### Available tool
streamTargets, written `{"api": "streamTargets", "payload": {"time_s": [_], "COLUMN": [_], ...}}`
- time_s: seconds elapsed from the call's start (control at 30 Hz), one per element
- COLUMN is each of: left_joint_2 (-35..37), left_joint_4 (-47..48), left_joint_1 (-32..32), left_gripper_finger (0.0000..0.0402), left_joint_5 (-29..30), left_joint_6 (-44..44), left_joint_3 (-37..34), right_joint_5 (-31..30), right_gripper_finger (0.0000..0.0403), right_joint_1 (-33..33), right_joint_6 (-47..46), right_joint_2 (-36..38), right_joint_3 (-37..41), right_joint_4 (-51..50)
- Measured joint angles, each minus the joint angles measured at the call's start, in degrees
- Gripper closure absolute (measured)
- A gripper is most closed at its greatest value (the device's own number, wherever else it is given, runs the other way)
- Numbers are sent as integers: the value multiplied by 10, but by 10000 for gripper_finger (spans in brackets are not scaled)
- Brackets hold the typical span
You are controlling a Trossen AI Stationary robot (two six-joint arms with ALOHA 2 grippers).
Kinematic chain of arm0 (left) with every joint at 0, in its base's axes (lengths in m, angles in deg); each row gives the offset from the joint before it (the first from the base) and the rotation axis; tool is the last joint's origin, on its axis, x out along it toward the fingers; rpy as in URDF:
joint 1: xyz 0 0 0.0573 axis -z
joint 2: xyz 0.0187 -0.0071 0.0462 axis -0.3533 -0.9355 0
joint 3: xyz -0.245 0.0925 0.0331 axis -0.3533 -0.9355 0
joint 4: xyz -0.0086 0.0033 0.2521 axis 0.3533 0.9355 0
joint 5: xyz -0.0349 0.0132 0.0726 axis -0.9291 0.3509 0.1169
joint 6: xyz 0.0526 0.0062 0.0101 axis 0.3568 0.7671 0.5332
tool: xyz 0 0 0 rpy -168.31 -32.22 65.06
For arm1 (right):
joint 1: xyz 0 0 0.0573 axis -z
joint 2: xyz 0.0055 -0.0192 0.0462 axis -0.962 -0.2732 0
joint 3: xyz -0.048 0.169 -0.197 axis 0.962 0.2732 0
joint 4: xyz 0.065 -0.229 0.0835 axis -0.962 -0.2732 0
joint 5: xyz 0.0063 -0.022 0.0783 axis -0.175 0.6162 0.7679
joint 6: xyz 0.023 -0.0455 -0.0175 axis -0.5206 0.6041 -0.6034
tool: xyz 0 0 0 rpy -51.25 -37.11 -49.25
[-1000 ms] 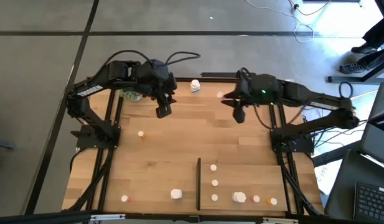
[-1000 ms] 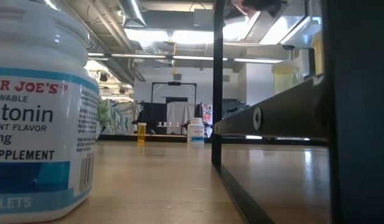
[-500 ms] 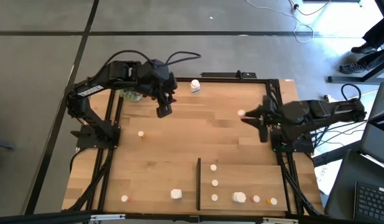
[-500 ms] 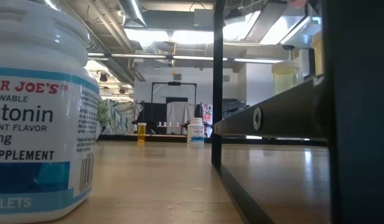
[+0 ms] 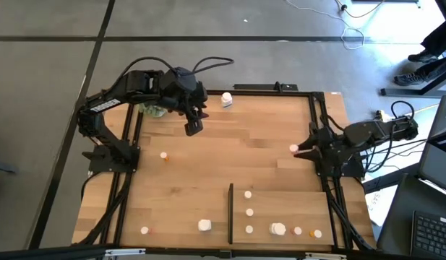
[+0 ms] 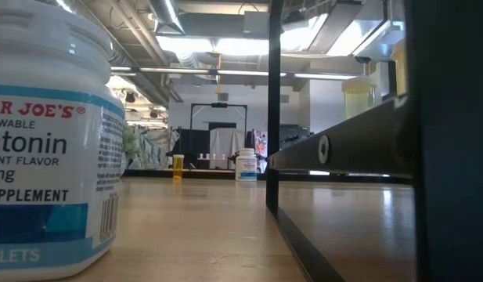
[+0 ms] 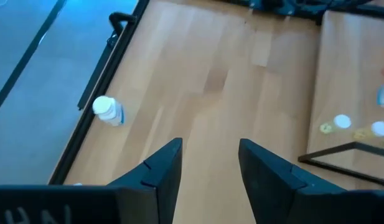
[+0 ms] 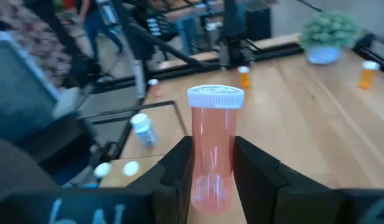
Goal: Pick and place medicine bottles onto shelf by color
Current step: Put the top pink pill bottle on the shelf aligned with the other pink pill bottle
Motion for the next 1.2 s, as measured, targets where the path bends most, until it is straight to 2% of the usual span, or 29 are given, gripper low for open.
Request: {"api": "streamTargets", "payload": {"time_s": [0.13, 0.37, 0.63, 0.7, 0.83, 1.07, 1.1, 1.2], "left_joint_2": [0, 0, -13, -26, -49, -92, -101, -121], "left_joint_4": [-7, -44, -101, -147, -189, -194, -219, -216], "left_joint_1": [0, 0, 16, 26, 46, 75, 78, 91], "left_gripper_finger": [250, 250, 250, 250, 250, 250, 250, 250], "left_joint_5": [-27, -74, -74, -74, -74, -75, -74, -74], "left_joint_6": [-1, -2, -30, -29, 0, 20, 25, 61], "left_joint_3": [0, 0, -1, 1, 1, -1, 1, -1], "right_joint_5": [53, 149, 151, 151, 152, 182, 183, 182], "right_gripper_finger": [300, 300, 300, 300, 300, 300, 300, 300], "right_joint_1": [0, 0, 0, 0, 0, 0, 0, 0], "right_joint_6": [28, 76, 88, 90, 89, 88, 89, 89], "right_joint_2": [20, 11, 8, 8, 8, -5, -7, -23], "right_joint_3": [8, 9, 9, 9, 9, 9, 9, 8], "right_joint_4": [5, 5, 5, 5, 5, 3, 3, 2]}}
